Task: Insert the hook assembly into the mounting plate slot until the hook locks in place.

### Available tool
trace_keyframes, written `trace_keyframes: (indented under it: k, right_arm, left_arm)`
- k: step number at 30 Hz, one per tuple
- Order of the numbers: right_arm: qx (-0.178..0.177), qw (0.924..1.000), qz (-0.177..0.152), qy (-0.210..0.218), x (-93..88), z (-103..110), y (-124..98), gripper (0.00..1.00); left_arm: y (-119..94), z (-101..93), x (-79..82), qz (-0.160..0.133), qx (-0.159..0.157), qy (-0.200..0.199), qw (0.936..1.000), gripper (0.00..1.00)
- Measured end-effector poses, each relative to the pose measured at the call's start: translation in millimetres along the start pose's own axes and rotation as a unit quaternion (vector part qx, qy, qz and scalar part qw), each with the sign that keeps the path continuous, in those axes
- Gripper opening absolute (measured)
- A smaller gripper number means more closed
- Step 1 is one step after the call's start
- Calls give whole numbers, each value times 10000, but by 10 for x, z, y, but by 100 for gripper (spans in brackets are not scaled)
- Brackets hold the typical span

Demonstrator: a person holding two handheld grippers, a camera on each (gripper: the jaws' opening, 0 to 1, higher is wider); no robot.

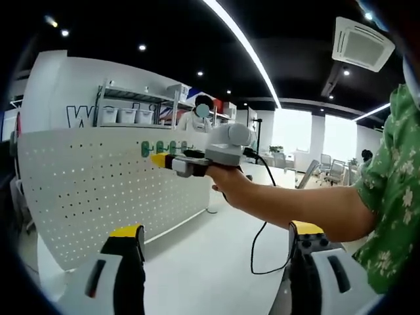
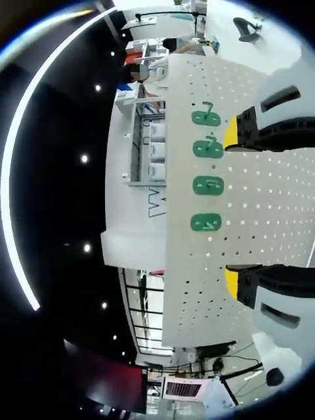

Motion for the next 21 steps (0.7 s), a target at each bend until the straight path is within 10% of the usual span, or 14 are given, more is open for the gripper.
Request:
trace_keyframes:
  k: [21]
  right_arm:
    - [42,9999,72,118,155,-333,-711,83]
  left_arm:
    - [8,-179,-49,-40,364,14,9993,96]
Point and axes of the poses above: the point that each gripper's makers call its tool centre point, and the gripper's own axes: y roughly forward along the fingers, z roughly to its left, x roughly out of its top, the point moved 8 cm from there along -y, roughly backward along the fingers, and after that the axes turned 4 degrees about -z, right-handed, at the moved point
